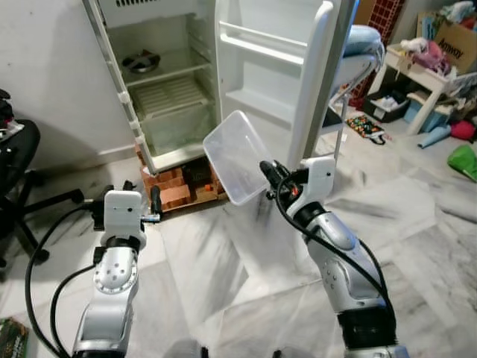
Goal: Restocking fridge
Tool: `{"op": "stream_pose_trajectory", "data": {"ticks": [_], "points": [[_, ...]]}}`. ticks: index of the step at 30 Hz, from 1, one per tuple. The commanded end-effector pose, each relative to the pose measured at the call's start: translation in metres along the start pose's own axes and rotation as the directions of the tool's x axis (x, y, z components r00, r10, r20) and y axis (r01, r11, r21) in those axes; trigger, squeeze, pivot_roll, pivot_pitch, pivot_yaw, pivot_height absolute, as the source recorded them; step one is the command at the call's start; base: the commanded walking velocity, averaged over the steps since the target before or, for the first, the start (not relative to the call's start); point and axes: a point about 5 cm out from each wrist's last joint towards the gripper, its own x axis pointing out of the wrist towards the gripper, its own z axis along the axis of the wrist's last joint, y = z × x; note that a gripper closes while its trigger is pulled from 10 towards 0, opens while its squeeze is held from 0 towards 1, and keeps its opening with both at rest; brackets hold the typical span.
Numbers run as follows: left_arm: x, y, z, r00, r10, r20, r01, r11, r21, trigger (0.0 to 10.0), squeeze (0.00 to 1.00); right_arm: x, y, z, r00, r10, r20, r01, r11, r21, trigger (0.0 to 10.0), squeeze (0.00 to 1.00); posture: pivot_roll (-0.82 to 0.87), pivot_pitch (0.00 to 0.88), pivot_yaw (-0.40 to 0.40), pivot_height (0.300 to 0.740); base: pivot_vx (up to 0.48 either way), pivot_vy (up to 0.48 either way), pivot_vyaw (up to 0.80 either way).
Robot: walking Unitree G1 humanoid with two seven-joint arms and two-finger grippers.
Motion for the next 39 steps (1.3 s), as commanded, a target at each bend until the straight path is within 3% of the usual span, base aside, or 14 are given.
{"op": "stream_pose_trajectory", "data": {"ticks": [1, 16, 26, 39], "points": [[-0.0007, 0.0049, -0.0018, 1.000, 0.003, -0.011, -0.002, 1.000, 0.019, 10.0, 0.00, 0.0017, 0.0000, 0.0033, 1.000, -0.008, 0.017, 0.008, 1.000, 0.005, 10.0, 0.00, 0.10, 0.076, 0.006, 0.740, 0.000, 0.480, 0.00], [0.0000, 0.0028, -0.0006, 1.000, -0.007, -0.009, 0.007, 1.000, 0.010, 10.0, 0.00, 0.0032, -0.0011, 0.0058, 0.999, -0.014, 0.034, 0.014, 1.000, 0.001, 10.0, 0.00, 0.10, 0.075, 0.004, 0.740, 0.000, 0.480, 0.00], [-0.0040, -0.0006, 0.0014, 0.999, -0.048, 0.017, 0.048, 0.999, 0.014, 10.0, 0.00, 0.0021, 0.0000, 0.0052, 0.999, -0.015, 0.033, 0.015, 1.000, -0.001, 10.0, 0.00, 0.10, 0.080, 0.003, 0.740, 0.000, 0.029, 0.00], [-0.0071, -0.0037, -0.0031, 0.998, -0.064, -0.013, 0.064, 0.998, -0.002, 10.0, 0.00, 0.0021, 0.0001, 0.0045, 0.999, -0.017, 0.028, 0.018, 1.000, -0.017, 10.0, 0.00, 0.10, 0.086, -0.002, 0.740, 0.269, 0.398, 0.00]]}}
